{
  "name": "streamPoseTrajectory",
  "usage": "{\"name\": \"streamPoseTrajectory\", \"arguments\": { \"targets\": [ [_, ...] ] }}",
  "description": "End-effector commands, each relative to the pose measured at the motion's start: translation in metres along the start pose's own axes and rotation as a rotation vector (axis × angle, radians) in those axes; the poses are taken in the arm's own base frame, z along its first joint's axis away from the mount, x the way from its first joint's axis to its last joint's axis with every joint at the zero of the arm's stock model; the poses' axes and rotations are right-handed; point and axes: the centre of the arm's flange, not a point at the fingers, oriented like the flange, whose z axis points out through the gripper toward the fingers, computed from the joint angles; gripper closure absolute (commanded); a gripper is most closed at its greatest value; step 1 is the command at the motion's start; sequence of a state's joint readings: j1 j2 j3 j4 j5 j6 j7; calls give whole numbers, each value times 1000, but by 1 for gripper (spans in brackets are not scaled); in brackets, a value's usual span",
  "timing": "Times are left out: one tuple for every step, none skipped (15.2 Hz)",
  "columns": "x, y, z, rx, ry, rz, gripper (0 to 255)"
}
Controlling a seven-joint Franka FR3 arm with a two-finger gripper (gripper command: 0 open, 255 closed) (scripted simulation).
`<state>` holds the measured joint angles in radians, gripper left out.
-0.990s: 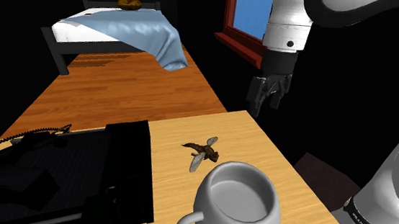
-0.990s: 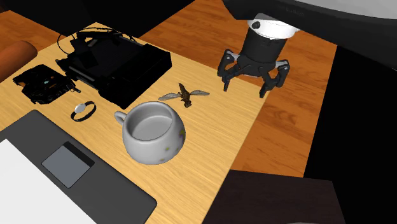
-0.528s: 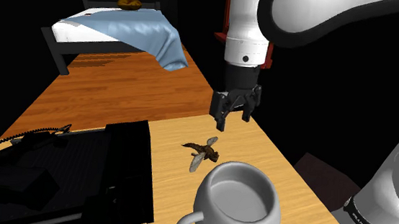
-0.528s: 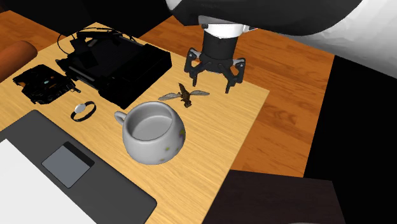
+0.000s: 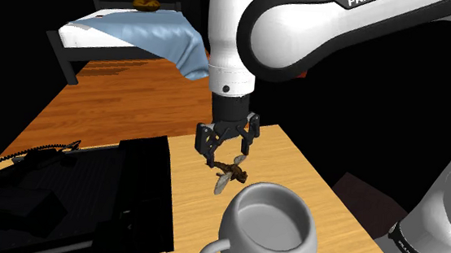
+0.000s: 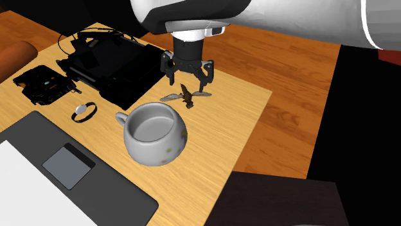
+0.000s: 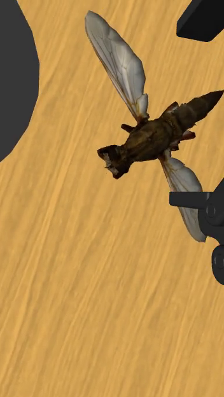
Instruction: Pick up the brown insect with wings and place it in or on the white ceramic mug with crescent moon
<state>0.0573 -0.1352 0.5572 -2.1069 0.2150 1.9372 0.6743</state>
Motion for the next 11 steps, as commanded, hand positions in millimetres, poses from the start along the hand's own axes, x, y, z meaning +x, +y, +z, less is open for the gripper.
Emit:
{"name": "streamPoseTrajectory", "arguments": {
  "targets": [
    [0, -3, 11, 0, -1, 3, 0],
    [0, -3, 16, 0, -1, 3, 0],
    [0, -3, 22, 0, -1, 3, 0],
    [0, -3, 27, 0, -1, 3, 0],
    [0, -3, 32, 0, -1, 3, 0],
    [0, -3, 41, 0, -1, 3, 0],
    [0, -3, 41, 0, -1, 3, 0],
    [0, -3, 41, 0, -1, 3, 0],
    [0, -3, 41, 0, -1, 3, 0],
    [0, -3, 41, 0, -1, 3, 0],
    [0, -3, 41, 0, -1, 3, 0]
  ]
}}
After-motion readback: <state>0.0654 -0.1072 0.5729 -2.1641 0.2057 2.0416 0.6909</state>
